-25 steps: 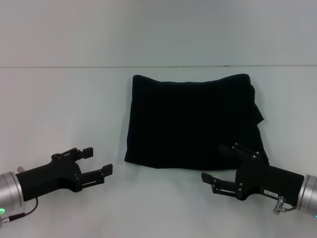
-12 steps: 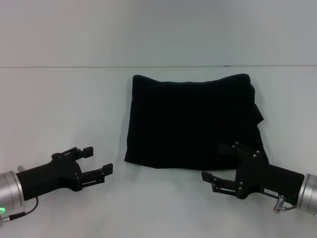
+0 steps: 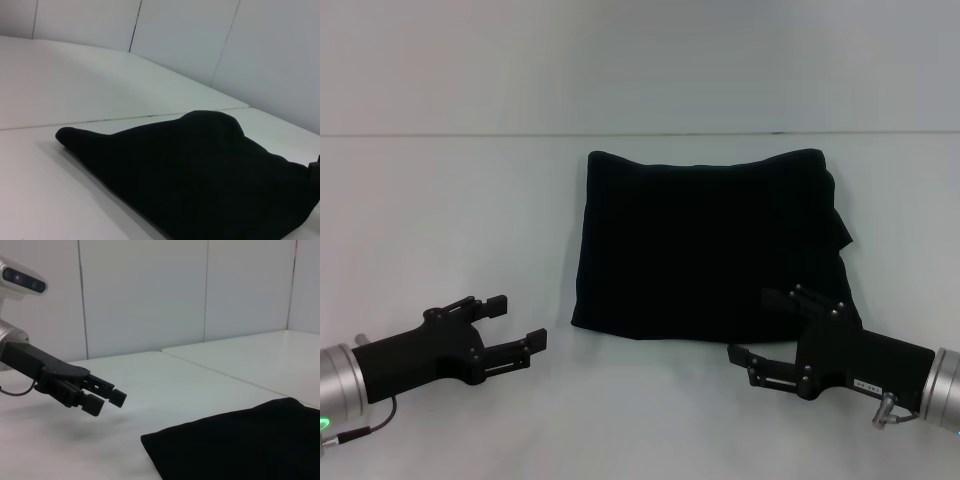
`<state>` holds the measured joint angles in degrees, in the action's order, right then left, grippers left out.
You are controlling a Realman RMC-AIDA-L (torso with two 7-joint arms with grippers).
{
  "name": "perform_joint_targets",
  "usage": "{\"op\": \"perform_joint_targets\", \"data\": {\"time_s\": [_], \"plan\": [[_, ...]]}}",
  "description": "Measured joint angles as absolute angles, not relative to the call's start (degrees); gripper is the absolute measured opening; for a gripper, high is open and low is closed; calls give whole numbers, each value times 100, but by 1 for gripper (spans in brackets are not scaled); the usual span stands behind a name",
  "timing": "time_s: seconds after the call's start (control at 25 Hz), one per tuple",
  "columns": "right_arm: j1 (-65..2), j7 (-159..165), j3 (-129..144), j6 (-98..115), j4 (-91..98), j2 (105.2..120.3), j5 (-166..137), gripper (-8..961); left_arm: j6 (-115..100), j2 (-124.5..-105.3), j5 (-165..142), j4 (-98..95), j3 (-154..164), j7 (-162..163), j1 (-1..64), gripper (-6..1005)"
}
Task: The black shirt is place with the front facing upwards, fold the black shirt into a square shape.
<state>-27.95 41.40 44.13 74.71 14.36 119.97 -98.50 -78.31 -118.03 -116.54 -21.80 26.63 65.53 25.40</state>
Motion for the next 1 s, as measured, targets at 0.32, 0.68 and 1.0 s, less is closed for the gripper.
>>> {"op": "perform_joint_targets", "data": {"time_s": [0.32, 0.68, 1.0], "plan": [[-2795, 4140, 4410, 7471, 1413, 11997, -9843, 916, -7847, -11803, -11654, -2180, 2663, 6557, 2540, 872], [-2795, 4140, 4419, 7482, 1406, 11997, -9844, 916, -7857, -11803, -11654, -2171, 2662, 6557, 2540, 872], [-2795, 4140, 4416, 7493, 1406, 11997, -9858, 916, -7866, -11803, -11654, -2163, 2663, 6557, 2531, 872]]}}
